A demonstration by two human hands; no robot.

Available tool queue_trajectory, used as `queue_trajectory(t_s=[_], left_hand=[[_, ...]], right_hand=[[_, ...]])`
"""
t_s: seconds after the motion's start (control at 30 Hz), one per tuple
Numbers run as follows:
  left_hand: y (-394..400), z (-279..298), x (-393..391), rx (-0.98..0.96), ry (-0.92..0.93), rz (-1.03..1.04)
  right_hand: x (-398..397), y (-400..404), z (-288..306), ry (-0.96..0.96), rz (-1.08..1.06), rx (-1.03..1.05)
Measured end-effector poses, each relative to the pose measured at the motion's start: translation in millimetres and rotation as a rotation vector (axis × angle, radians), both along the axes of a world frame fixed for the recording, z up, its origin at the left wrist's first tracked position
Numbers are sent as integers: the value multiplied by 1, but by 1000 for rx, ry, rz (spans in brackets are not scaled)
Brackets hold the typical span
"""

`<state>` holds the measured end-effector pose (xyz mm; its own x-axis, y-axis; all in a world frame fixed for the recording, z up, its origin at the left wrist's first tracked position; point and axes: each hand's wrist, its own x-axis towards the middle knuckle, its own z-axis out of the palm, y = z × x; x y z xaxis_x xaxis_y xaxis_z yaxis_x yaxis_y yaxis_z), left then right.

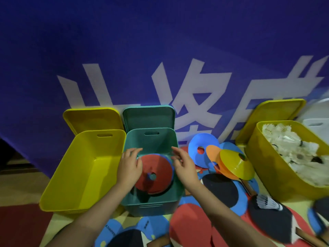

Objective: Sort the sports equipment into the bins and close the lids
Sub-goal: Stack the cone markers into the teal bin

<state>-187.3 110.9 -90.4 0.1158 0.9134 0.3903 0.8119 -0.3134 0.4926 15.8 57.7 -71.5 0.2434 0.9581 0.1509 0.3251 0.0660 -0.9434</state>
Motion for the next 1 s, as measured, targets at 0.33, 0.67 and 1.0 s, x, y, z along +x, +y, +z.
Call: queue_trajectory(t_s=[0.33, 0.67, 1.0], left_hand=[[-24, 28, 207, -280, -347, -365], [2, -66, 290, -1129, -609, -35], [6, -70, 321, -1215, -1005, 46]], right_hand=[[164, -77, -33, 23, -425, -239], [262, -72, -31, -211, -345, -454], [288, -6, -62, -576, -70, -553]])
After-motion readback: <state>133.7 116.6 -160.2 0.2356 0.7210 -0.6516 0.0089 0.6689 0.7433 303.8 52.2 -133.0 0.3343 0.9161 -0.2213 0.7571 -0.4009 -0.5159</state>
